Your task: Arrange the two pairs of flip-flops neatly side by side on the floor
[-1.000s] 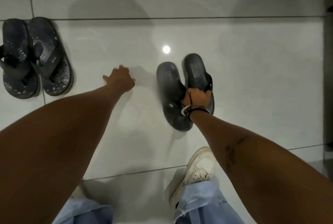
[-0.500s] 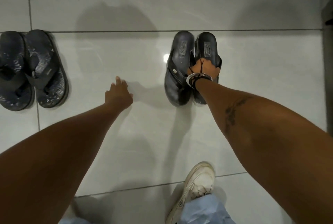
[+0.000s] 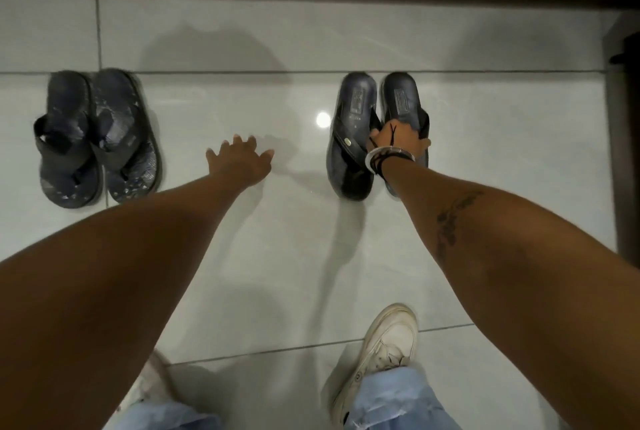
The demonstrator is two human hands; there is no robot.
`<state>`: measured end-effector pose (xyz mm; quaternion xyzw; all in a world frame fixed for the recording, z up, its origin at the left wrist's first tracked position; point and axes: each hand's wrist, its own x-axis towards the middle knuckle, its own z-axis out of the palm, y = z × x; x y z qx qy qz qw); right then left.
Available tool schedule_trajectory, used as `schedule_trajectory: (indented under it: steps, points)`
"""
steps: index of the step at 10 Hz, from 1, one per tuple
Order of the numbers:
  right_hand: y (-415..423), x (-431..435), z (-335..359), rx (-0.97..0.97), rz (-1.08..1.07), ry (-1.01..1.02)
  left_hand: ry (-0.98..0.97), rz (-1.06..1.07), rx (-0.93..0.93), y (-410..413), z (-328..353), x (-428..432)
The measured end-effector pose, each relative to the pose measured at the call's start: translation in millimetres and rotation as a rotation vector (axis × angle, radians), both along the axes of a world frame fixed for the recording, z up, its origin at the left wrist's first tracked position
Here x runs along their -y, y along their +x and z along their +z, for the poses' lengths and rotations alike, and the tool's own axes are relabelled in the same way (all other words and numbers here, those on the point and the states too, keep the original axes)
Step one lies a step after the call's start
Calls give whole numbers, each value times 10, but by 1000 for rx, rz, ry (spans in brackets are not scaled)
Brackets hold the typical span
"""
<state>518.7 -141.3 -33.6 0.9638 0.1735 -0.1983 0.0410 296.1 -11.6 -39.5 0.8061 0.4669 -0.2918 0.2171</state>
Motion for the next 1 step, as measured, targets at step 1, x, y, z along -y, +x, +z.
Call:
schedule_trajectory:
  steps: [1]
  points:
    - [-72, -79, 436, 30, 98, 31, 95, 83, 234, 87, 540, -284]
